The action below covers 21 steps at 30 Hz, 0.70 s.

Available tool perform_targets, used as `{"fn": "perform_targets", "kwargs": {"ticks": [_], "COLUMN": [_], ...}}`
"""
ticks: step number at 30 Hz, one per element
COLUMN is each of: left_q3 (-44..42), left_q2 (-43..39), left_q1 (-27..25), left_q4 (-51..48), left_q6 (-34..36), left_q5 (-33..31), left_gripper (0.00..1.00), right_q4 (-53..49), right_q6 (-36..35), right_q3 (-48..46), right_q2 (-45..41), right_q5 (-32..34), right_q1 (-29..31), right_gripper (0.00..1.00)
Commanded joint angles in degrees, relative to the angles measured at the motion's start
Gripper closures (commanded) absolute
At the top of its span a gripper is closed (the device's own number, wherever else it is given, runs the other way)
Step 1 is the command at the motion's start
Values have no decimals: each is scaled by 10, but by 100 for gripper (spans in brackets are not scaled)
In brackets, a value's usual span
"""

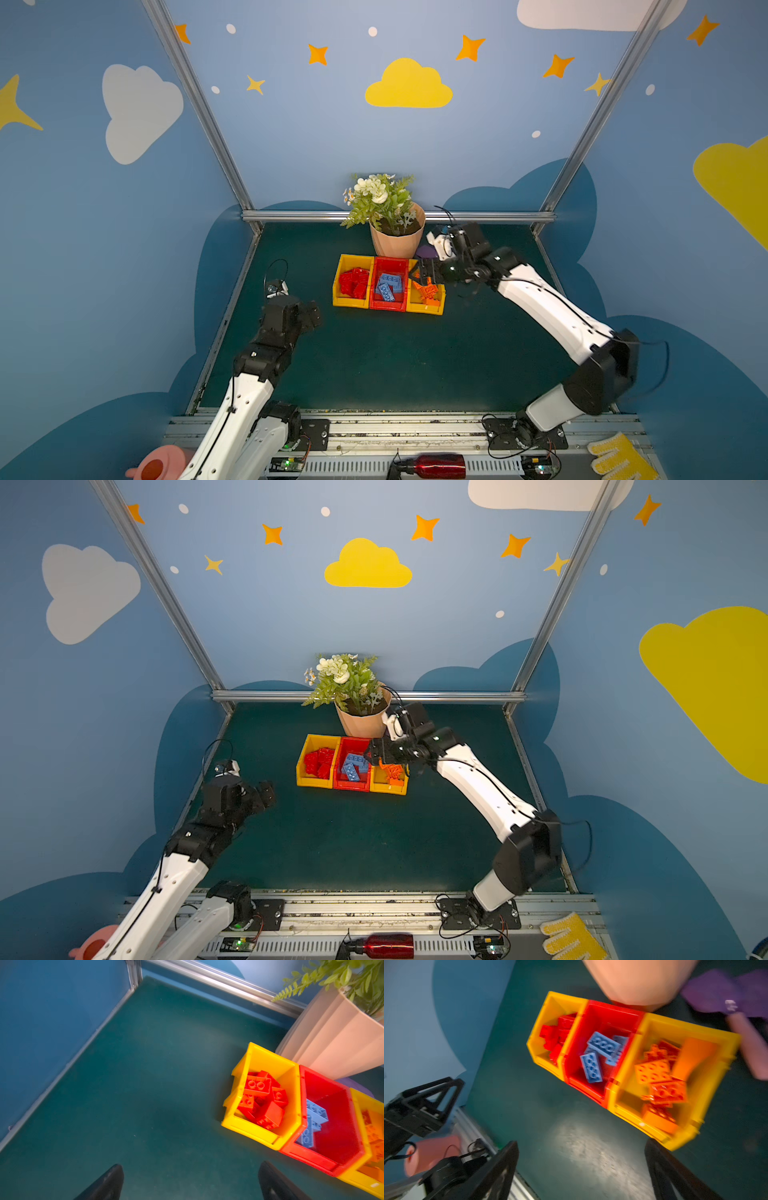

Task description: Sort the legos into containers by color

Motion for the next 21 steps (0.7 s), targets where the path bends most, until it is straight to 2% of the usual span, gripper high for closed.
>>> {"fn": "perform_targets", "kwargs": {"ticks": [1,5,8,14,17,21], "left_q3": [-59,-117,-113,-120,-139,-154], "left_q2": [-29,-37,-18,41,73,125], "left_q1": [2,3,4,7,23,70], "left_q4": [129,227,235,273,320,381], "left_q6": [44,72,80,113,115,84], "left_q5": [-46,-75,-88,-91,-64,-35], "left_gripper": [0,0,0,0,0,0], "right_q4": [-32,-25,13,205,272,333], "right_q6": [-54,-93,-108,-167,-193,-194], "right_q3": [-75,-158,-233,-421,-485,-521], "right_q2": [-88,-208,-296,-477,-510,-470], "right_q5": [78,148,202,270,297,311], "right_q1": [-22,-33,-40,-65,-92,-145], "right_gripper": [7,6,5,5,5,5]}}
